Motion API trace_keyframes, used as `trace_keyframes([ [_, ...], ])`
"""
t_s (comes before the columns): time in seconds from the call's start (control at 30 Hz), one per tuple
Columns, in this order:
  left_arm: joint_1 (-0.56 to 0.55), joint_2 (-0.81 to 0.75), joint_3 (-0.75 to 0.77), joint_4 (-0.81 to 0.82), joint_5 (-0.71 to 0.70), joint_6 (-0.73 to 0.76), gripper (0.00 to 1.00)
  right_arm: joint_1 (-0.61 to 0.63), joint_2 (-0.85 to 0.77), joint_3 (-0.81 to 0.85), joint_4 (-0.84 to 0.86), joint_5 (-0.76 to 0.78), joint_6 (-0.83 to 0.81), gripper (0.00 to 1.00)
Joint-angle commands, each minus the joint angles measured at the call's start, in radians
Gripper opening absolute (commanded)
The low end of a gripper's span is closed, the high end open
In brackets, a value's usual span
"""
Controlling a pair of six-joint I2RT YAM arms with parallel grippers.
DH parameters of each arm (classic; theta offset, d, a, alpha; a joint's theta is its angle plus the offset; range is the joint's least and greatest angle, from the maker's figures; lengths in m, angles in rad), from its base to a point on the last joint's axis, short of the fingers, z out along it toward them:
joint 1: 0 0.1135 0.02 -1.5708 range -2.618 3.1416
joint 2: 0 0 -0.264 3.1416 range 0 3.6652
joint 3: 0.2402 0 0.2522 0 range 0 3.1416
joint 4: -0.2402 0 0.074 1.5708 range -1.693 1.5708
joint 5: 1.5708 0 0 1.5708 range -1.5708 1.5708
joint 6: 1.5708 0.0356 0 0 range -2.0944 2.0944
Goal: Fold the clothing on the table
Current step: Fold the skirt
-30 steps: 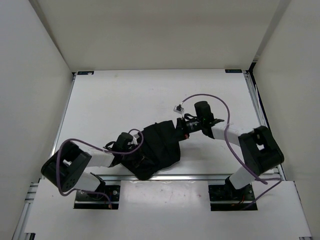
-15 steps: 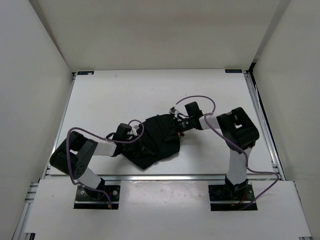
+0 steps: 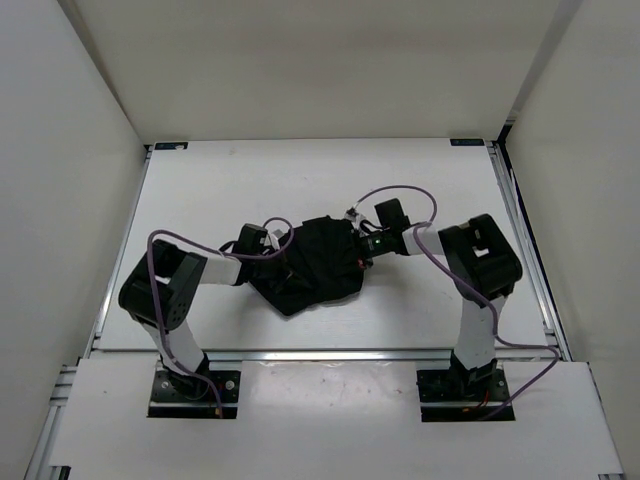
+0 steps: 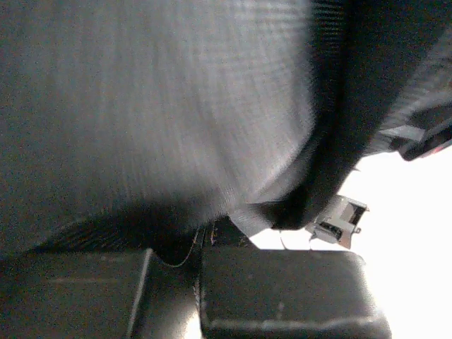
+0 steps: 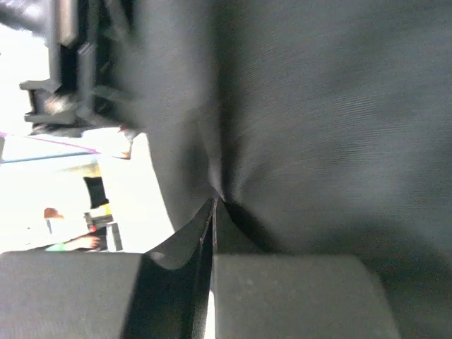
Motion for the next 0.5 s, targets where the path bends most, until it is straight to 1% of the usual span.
trace_keyframes([
  [0.0, 0.015, -0.050, 0.050, -0.032, -0.018, 0.037, 0.07, -0.011, -0.145, -0.066, 0.153, -0.091, 0.094, 0.00],
  [0.07, 0.029, -0.115, 0.050, -0.038, -0.027, 0.022, 0.08, -0.010, -0.174, -0.064, 0.165, -0.172, 0.122, 0.00],
  [0.1, 0.040, -0.149, 0.047, -0.038, -0.028, 0.009, 0.10, -0.007, -0.193, -0.060, 0.173, -0.187, 0.118, 0.00],
  [0.17, 0.055, -0.197, 0.040, -0.044, -0.034, 0.000, 0.10, -0.007, -0.207, -0.062, 0.190, -0.203, 0.121, 0.00],
  [0.27, 0.084, -0.234, 0.041, -0.076, -0.024, 0.012, 0.11, -0.025, -0.216, -0.034, 0.219, -0.181, 0.147, 0.00],
  [0.33, 0.096, -0.237, 0.046, -0.115, -0.004, 0.034, 0.10, -0.027, -0.199, 0.004, 0.205, -0.210, 0.135, 0.00],
  [0.4, 0.100, -0.254, 0.040, -0.158, -0.011, 0.048, 0.09, -0.004, -0.140, 0.039, 0.179, -0.291, 0.121, 0.00],
  [0.47, 0.101, -0.286, 0.032, -0.184, -0.027, 0.057, 0.07, 0.013, -0.084, 0.067, 0.213, -0.348, 0.156, 0.00],
])
